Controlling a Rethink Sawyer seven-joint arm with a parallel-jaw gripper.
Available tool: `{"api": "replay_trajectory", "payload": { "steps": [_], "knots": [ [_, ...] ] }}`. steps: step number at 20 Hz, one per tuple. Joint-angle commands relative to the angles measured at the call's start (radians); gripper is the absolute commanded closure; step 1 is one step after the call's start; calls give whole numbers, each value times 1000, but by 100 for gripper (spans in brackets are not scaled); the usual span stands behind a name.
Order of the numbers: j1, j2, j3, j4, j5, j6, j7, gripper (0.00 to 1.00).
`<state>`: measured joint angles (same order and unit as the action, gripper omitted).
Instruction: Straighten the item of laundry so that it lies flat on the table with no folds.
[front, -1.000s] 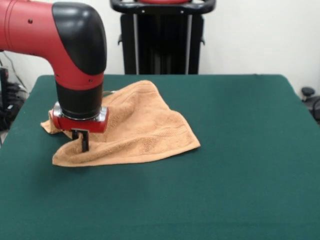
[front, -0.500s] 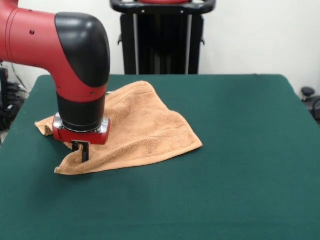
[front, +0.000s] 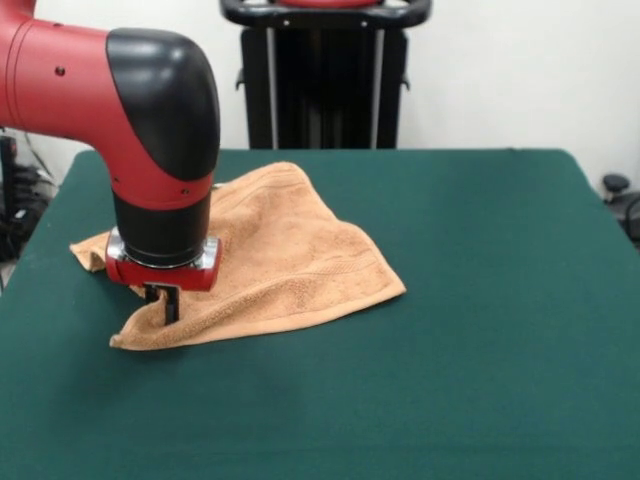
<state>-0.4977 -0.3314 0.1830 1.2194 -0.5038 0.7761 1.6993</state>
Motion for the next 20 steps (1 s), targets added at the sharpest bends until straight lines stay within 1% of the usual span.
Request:
{"api": "replay_trajectory", "payload": {
  "steps": [1, 12, 20],
  "knots": [
    [72, 37, 80, 28, 50, 16, 40, 100],
    [96, 68, 82, -14, 64, 24, 58, 100],
    [121, 76, 73, -21, 89, 29, 104, 100]
  ]
}}
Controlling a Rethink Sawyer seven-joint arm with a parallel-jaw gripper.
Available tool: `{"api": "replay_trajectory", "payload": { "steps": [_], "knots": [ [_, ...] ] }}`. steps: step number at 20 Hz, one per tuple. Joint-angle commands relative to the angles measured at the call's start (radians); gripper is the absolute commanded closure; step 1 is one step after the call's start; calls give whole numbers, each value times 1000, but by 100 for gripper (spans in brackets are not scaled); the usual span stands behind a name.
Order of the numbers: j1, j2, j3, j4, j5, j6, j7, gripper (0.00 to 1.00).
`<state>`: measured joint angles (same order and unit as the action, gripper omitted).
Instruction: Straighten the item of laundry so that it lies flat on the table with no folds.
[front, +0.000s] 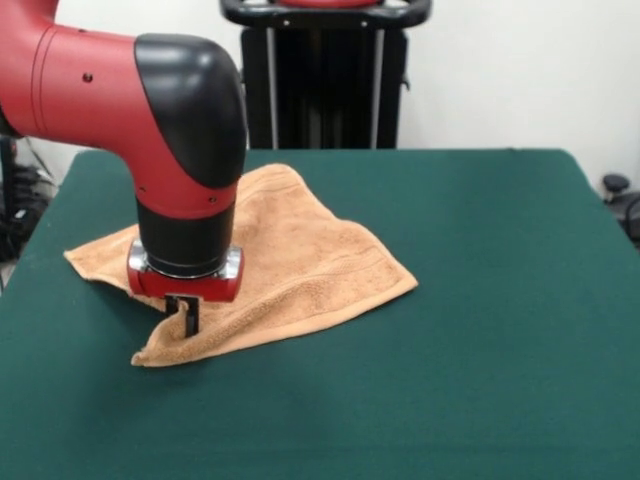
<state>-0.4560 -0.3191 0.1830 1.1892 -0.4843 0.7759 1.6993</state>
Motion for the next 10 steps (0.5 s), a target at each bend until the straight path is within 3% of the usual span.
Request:
{"api": "replay_trajectory", "payload": {
  "steps": [1, 10],
  "knots": [
    [81, 66, 72, 5, 71, 29, 106, 100],
    [100, 52, 53, 42, 103, 7, 137, 100]
  ]
}}
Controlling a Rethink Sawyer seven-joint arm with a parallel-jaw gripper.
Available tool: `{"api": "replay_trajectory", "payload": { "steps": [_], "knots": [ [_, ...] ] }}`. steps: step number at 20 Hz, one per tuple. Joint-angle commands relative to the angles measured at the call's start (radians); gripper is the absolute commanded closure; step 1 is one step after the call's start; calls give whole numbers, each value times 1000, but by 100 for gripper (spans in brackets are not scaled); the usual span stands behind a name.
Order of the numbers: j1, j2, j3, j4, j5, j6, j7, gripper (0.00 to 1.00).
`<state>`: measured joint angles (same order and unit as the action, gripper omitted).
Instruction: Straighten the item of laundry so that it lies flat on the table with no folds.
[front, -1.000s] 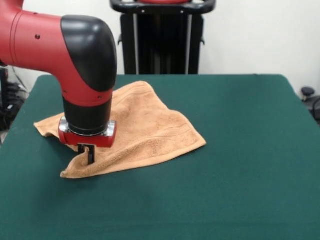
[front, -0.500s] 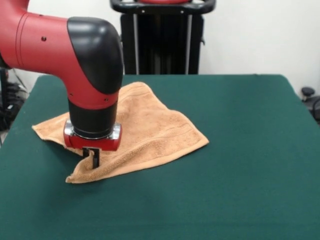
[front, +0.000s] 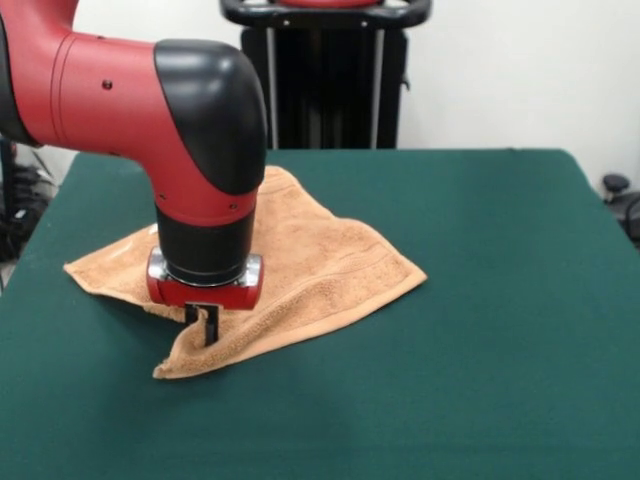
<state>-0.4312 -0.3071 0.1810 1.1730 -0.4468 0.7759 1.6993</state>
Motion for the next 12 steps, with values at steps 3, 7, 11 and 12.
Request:
{"api": "replay_trajectory", "payload": {
  "steps": [3, 7, 11, 12],
  "knots": [
    [77, 41, 51, 58, 69, 3, 136, 100],
    [71, 35, 45, 70, 69, -4, 122, 100],
    [64, 25, 39, 82, 68, -8, 107, 100],
    [63, 25, 38, 82, 68, -8, 105, 100]
  ]
}}
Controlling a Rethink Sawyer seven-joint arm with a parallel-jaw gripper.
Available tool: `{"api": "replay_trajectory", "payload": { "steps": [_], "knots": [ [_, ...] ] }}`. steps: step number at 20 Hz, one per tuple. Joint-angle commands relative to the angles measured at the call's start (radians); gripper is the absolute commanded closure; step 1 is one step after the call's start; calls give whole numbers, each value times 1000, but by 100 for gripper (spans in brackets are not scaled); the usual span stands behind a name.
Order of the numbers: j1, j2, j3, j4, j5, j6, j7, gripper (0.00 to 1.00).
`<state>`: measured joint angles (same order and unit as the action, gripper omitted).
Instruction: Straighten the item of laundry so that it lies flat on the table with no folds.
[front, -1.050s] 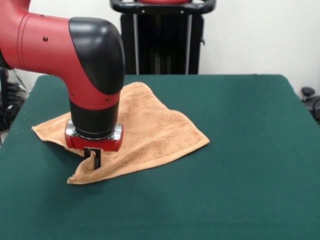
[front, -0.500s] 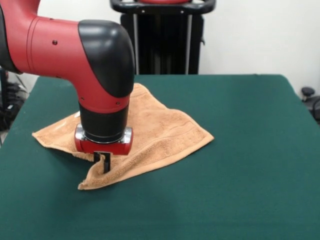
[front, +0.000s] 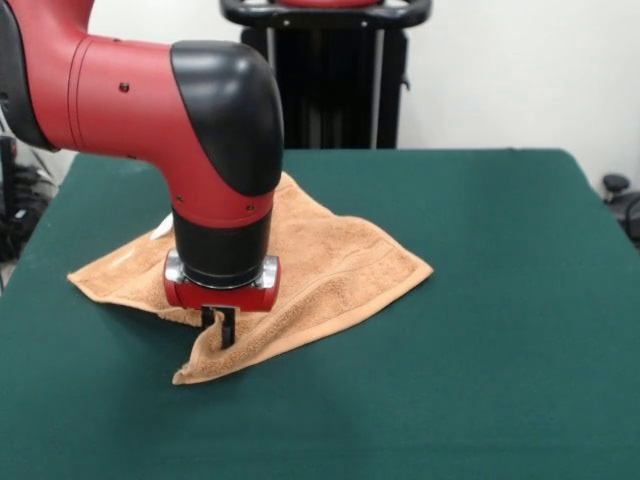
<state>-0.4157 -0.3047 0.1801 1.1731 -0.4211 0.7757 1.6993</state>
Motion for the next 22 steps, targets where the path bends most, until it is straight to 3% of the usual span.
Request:
{"api": "replay_trajectory", "payload": {
  "steps": [1, 22],
  "knots": [
    [46, 22, 40, 83, 42, -8, 102, 100],
    [30, -37, 25, 161, 31, -89, 123, 100]
  ]
}}
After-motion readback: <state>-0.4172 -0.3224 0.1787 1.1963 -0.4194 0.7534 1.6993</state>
